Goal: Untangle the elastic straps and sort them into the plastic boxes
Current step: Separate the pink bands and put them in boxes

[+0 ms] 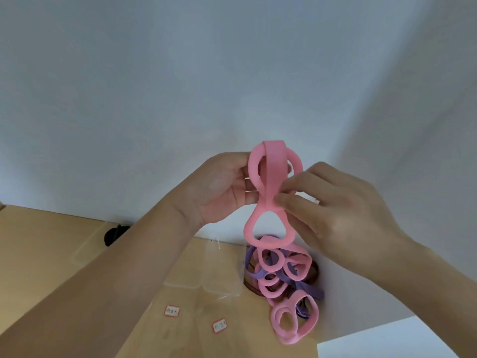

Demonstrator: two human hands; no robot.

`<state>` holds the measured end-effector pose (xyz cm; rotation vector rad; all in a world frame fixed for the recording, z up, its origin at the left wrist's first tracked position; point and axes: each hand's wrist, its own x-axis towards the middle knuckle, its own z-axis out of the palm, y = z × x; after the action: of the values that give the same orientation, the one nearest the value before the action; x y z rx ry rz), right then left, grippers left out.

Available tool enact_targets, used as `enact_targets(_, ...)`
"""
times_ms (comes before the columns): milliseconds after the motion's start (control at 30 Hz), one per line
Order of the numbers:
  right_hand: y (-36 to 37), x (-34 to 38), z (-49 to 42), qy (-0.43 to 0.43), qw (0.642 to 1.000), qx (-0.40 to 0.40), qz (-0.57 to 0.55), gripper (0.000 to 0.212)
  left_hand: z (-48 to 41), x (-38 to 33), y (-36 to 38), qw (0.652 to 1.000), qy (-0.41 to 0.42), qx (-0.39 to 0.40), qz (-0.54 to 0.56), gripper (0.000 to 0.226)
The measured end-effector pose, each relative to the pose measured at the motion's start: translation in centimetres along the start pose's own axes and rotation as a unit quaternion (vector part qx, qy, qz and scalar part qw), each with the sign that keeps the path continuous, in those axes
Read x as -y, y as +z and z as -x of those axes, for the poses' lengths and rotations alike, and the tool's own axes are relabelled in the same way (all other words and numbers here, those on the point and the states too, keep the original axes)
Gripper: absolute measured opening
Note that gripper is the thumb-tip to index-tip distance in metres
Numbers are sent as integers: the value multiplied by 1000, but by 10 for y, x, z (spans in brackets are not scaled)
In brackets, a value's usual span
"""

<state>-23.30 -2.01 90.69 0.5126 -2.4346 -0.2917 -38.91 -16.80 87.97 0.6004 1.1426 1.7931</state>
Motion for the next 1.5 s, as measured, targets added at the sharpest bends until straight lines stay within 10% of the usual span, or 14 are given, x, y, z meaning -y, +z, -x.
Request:
enact_targets(200,-3,13,5,8,1000,-4,25,22,9,-2,3,999,-12,35,-30,54)
enact_targets(767,4,31,27,57,996,-48,44,52,20,-9,23,993,62,-53,-83,17)
enact_targets(1133,14,32,50,34,996,-86,16,20,17,0,25,985,60,-107,-120,14)
enact_targets(1500,11,51,27,333,878,-180,-294,18,22,19,37,961,139,-89,-221,11)
